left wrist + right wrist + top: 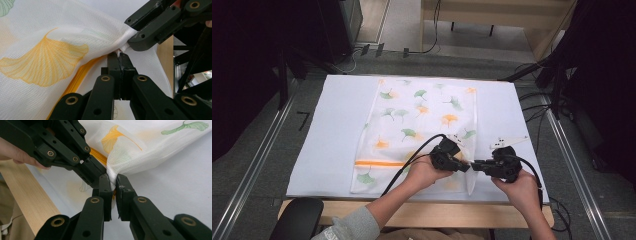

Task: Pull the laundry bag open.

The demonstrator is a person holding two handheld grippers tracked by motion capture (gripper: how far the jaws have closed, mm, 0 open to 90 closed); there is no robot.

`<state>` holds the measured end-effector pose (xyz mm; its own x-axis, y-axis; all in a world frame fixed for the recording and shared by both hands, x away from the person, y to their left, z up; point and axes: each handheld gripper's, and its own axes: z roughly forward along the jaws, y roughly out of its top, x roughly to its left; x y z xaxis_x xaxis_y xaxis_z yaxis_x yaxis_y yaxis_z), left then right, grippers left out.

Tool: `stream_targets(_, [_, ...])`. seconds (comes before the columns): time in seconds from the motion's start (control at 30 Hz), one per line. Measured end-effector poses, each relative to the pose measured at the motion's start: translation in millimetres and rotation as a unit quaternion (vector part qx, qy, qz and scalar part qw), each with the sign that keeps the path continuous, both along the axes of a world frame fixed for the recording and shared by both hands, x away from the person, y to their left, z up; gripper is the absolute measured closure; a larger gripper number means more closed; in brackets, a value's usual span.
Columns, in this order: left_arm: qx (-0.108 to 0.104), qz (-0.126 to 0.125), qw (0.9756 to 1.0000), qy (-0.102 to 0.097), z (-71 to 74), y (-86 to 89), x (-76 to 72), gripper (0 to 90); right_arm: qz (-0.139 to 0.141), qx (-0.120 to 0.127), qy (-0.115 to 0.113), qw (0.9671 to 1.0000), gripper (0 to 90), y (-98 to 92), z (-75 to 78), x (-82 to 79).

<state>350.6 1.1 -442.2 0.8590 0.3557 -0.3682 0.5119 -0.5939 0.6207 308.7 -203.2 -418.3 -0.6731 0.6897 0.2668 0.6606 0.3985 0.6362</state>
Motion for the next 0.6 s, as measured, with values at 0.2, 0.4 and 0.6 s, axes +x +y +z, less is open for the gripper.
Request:
stream_targets(0.2, [0.011,0.005,0.9999,0.004,-0.5,4.1,3.3,90.0,0.000,0.002,-0.002,1.0000,85.6,-1.2,1.0,-0.2])
stream_targets(0.4, [0.019,0.004,0.9998,-0.006,-0.6,5.7,2.5,90.0,0.001,0.003,-0.003,1.0000,85.6,-2.0,1.5,-0.2])
stream_targets(0.6, [0.029,0.014,0.9995,-0.003,-1.8,14.6,7.1,90.0,-0.001,0.005,-0.007,1.0000,85.6,-4.2,2.2,-0.2])
